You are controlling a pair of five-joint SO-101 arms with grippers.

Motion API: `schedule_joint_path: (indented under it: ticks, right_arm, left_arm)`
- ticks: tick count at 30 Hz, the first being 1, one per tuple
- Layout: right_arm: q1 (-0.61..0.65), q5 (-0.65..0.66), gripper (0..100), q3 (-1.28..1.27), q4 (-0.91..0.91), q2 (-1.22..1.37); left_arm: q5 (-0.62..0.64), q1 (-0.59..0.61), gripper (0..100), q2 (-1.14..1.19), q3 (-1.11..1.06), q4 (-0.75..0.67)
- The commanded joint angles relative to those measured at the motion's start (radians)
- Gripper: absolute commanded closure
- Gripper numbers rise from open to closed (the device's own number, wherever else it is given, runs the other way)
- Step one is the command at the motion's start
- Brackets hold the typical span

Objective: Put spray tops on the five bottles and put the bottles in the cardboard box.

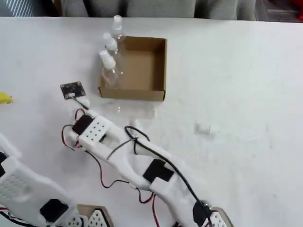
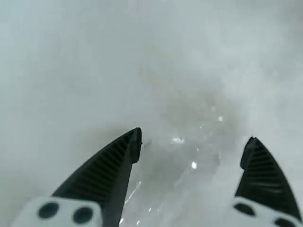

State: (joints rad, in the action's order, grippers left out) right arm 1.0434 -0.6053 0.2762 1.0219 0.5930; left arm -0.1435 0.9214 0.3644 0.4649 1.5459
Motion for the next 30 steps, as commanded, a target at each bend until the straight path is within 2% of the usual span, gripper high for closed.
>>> schedule_joint_path:
  ticks: [1, 6, 10, 12, 15, 17, 19, 23, 30]
  right_arm:
    - [0.008, -0.012, 69.8, 0.038, -0.022, 0.012]
    - [0.01, 0.015, 81.4, 0.074, 0.045, 0.019]
    - [0.01, 0.074, 78.9, 0.147, 0.136, 0.028]
    - [0.008, 0.074, 81.1, 0.163, 0.15, 0.028]
    - [-0.002, 0.077, 91.9, 0.169, 0.15, 0.028]
    - [-0.013, 0.129, 98.8, 0.169, 0.15, 0.028]
    - [-0.021, 0.181, 97.1, 0.169, 0.154, 0.022]
    - [-0.054, 0.195, 98.3, 0.189, 0.208, 0.015]
    - [-0.151, 0.359, 98.2, 0.443, 0.533, -0.004]
  left_arm:
    - [-0.009, 0.005, 60, -0.007, 0.058, 0.008]
    - [-0.009, 0.002, 60, -0.005, 0.057, 0.008]
    - [-0.009, 0.002, 60, -0.005, 0.057, 0.008]
    - [-0.009, 0.002, 60, -0.005, 0.057, 0.008]
    - [-0.009, 0.001, 60, -0.005, 0.046, 0.008]
    - [-0.009, -0.002, 60, -0.005, 0.026, 0.006]
    - [-0.011, -0.013, 60, -0.005, 0.003, 0.005]
    - [-0.014, -0.036, 60, -0.005, -0.048, -0.002]
    - [-0.04, -0.113, 60, -0.015, -0.121, 0.006]
